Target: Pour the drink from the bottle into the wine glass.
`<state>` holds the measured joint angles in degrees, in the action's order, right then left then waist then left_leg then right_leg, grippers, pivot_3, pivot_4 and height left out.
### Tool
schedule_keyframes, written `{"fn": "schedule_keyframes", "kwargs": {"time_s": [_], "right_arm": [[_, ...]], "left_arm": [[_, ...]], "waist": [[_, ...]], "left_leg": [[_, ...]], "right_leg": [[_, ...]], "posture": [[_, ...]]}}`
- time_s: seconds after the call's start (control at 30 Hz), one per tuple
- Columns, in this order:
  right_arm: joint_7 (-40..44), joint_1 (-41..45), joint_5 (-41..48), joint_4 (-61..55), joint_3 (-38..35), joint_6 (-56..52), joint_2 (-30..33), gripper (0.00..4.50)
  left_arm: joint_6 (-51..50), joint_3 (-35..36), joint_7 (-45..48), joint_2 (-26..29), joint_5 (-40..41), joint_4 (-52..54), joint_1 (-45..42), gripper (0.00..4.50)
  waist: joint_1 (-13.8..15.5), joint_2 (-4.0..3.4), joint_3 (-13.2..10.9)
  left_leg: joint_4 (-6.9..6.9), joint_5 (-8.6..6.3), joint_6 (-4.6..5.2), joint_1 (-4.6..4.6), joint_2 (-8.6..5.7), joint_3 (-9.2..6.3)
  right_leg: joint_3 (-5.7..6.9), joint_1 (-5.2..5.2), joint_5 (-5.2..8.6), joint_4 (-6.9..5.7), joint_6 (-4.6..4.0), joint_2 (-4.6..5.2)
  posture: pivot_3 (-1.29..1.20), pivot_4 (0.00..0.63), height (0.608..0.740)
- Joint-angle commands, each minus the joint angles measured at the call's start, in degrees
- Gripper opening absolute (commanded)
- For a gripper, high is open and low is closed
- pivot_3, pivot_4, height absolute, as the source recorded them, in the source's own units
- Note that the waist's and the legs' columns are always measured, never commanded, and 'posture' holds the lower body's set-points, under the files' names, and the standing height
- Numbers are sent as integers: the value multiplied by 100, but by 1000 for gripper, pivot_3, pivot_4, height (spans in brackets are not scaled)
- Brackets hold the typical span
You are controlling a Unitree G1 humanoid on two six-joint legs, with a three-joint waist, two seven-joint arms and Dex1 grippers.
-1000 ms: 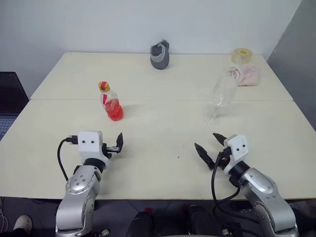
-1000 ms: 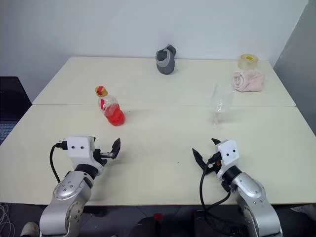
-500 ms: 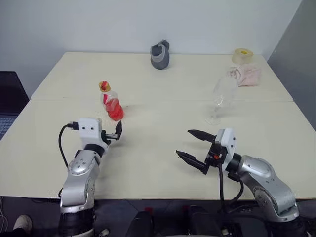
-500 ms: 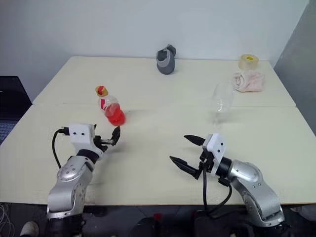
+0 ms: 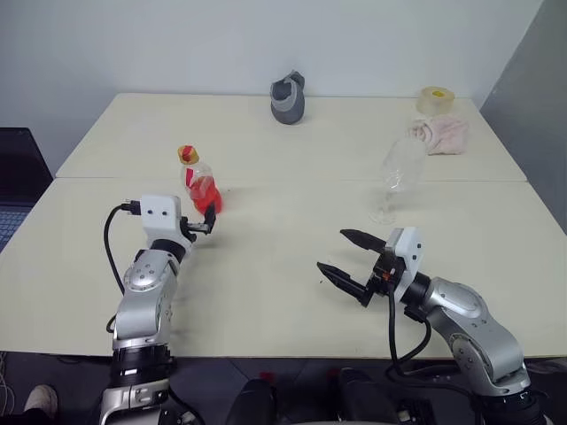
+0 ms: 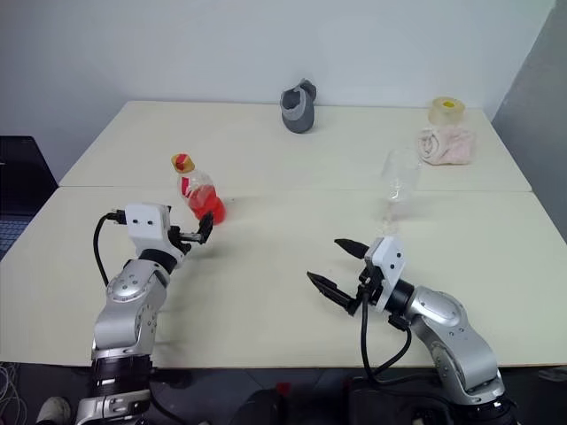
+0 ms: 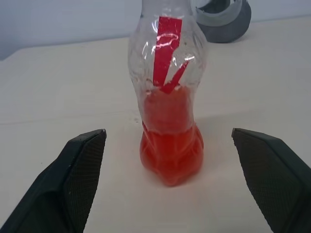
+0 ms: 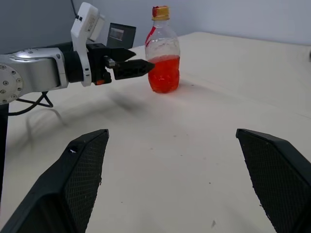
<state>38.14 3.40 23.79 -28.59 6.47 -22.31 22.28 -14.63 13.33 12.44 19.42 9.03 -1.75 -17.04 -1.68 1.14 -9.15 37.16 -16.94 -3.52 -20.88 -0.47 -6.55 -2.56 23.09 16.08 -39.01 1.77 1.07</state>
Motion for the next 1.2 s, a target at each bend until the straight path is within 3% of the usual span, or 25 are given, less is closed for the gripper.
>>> {"fn": "schedule_keyframes", "kwargs": {"time_s": [0.03, 0.27, 0.57, 0.7, 1.03, 1.2], "right_arm": [[-73, 42, 60, -299, -29, 42, 2, 4500], [-183, 163, 108, -330, -89, -77, 26, 4500], [-270, 196, 134, -329, -65, -125, -6, 4500], [-275, 239, 141, -306, -108, -138, 9, 4500], [-327, 210, 147, -343, -105, -152, -4, 4500], [-560, 688, 344, -243, -207, -522, -160, 4500]], "left_arm": [[246, 35, 162, 133, 42, -253, -285, 4486], [651, -29, 407, 242, -17, -1329, -1004, 4486], [1868, -102, 502, 221, -188, -3485, -2184, 4486], [2242, -109, 713, 189, -135, -3876, -2345, 4486], [2433, -111, 764, 221, -89, -3799, -2120, 1428], [2068, -258, 946, 191, -37, -3153, -1842, 1312]], "waist": [[0, 0, 0], [-2, 0, 0], [-3, 1, 0], [-10, 1, 0], [-16, 1, 0], [-41, 0, 0]], "left_leg": [[0, 0, 0, 0, 0, 0], [1, 0, -1, 0, -2, 0], [3, 0, -1, -3, -8, 0], [3, 1, -1, -3, -9, 1], [4, 0, 0, -4, -6, -1], [4, 0, -1, -3, -5, 1]], "right_leg": [[0, 0, 0, 0, 0, 0], [2, 0, 0, 0, 0, -1], [4, 2, 0, 0, 0, -1], [4, 3, 0, -1, 0, -1], [4, 4, 0, -2, 1, -1], [2, 6, -1, -4, 0, -1]], "posture": [[0, 150, 740], [0, 150, 740], [0, 150, 740], [0, 150, 740], [0, 150, 740], [0, 150, 740]]}}
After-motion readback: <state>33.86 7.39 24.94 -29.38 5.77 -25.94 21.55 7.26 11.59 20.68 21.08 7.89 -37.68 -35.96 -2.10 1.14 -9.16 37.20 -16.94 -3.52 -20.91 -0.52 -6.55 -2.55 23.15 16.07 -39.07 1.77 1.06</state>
